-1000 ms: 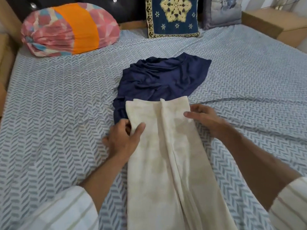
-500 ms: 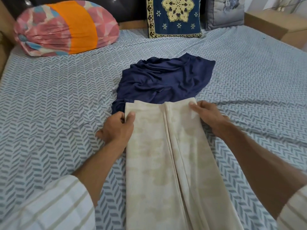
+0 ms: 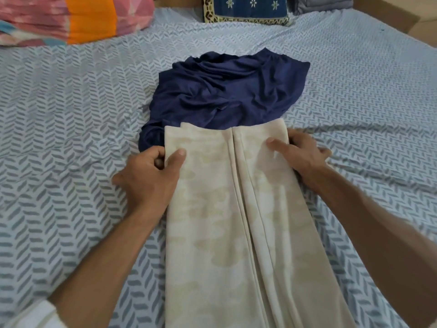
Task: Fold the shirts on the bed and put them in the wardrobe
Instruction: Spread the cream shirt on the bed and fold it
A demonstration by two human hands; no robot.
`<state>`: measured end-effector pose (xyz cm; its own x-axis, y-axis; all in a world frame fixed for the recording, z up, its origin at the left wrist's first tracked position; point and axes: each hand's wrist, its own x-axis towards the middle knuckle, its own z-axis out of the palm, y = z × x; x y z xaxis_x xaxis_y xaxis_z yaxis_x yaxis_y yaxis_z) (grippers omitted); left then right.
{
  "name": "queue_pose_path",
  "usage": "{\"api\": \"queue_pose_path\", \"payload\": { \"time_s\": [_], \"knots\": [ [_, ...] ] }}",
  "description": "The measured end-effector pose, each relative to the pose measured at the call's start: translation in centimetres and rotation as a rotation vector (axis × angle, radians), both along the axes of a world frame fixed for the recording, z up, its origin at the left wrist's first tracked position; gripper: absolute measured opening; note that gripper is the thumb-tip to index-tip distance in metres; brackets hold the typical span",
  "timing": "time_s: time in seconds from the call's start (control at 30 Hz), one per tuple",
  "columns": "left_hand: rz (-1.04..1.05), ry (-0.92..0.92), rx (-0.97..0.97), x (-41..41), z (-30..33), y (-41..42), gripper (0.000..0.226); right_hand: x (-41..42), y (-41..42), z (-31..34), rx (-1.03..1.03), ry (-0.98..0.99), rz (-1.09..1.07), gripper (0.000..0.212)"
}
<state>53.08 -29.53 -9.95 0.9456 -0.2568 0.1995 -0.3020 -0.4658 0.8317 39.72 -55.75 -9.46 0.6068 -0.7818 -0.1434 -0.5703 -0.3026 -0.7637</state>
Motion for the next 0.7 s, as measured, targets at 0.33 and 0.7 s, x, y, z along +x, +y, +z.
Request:
{"api": "queue_pose_path", "payload": {
  "time_s": [0.33, 0.7],
  "knots": [
    [-0.158, 0.547, -0.06, -0.7, 7.5, 2.4, 0.045, -3.0, 4.4, 10.0, 0.371, -0.25, 0.014, 0.018],
    [-0.288, 0.444, 0.032, -11.0, 12.5, 9.7, 0.022, -15.6, 8.7, 14.3, 0.116, -0.18, 0.278, 0.026]
  ]
}}
